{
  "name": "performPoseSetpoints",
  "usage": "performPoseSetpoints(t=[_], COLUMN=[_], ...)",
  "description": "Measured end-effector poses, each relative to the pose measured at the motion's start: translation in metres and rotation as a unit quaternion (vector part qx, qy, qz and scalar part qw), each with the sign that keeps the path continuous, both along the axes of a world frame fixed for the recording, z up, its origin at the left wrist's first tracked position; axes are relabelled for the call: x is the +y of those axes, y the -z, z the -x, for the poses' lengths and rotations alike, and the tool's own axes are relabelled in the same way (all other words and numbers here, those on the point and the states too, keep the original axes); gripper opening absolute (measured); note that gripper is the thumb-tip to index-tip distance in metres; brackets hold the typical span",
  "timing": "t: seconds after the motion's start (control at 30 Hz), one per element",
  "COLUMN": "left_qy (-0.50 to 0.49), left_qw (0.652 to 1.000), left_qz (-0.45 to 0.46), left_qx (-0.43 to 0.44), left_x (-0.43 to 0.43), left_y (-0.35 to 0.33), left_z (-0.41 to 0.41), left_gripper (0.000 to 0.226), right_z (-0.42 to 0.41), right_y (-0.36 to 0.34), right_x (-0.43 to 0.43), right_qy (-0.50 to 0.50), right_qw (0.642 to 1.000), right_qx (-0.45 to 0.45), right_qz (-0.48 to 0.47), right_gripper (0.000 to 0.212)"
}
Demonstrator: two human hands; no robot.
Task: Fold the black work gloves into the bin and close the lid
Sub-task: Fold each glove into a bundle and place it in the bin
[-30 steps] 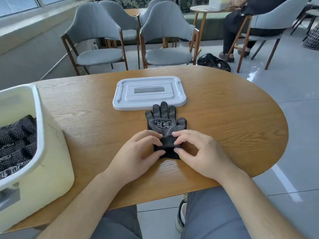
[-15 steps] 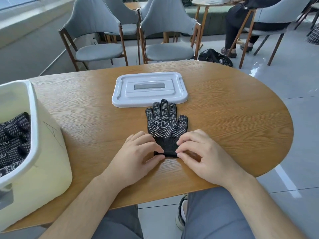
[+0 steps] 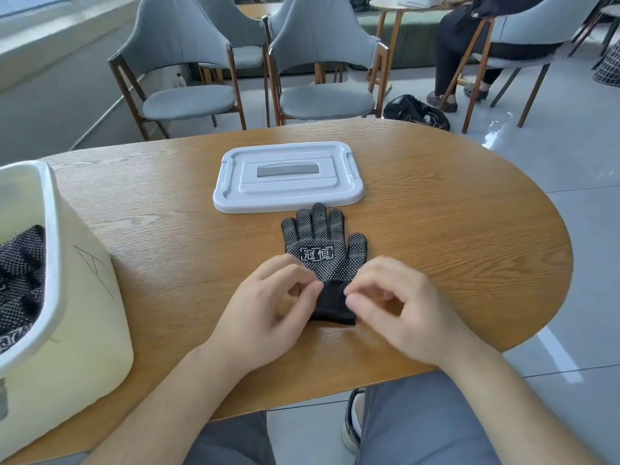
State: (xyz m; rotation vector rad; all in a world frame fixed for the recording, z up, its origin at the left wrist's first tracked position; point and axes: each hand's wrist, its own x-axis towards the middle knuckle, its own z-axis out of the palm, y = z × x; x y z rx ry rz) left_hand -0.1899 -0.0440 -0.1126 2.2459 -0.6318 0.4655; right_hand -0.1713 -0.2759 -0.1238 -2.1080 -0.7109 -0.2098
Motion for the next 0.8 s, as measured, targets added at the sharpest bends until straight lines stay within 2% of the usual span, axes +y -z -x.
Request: performPoseSetpoints(t=[0.07,0.13,0.2,0.27,0.4,0.6,0.8], left_qy=[-0.008,-0.011,-0.012,-0.007,0.007,0.01,0.004], left_qw=[0.999,0.994,0.981,0.971,0.97,0.97,0.978], left_qz=[-0.033,-0.107,-0.192,-0.24,-0.24,-0.239,-0.2], left_qx=[-0.016,-0.018,-0.016,-0.007,0.023,0.038,0.059], left_x=[-0.011,-0.02,-0.024,-0.023,-0.017,-0.015,-0.016], left_y=[-0.006,-0.006,0.0,0.007,0.015,0.019,0.016], left_z=[-0.011,-0.024,-0.033,-0.036,-0.038,-0.033,-0.035], left_gripper=[0.013,0.022,0.035,0.045,0.054,0.053,0.048], right_z=[-0.017,-0.04,-0.06,-0.07,-0.073,-0.073,-0.115], right_y=[0.002,0.008,0.01,0.009,0.008,0.008,-0.003], right_x=[0.001,0.002,0.003,0.006,0.006,0.012,0.024], right_qy=[0.099,0.195,0.237,0.244,0.244,0.262,0.235], right_qw=[0.993,0.98,0.97,0.966,0.966,0.959,0.961], right_qx=[0.035,0.041,0.057,0.067,0.055,0.041,0.094], right_qz=[-0.048,-0.019,0.027,0.056,0.065,0.104,0.112], right_gripper=[0.006,0.01,0.023,0.025,0.011,0.011,0.03])
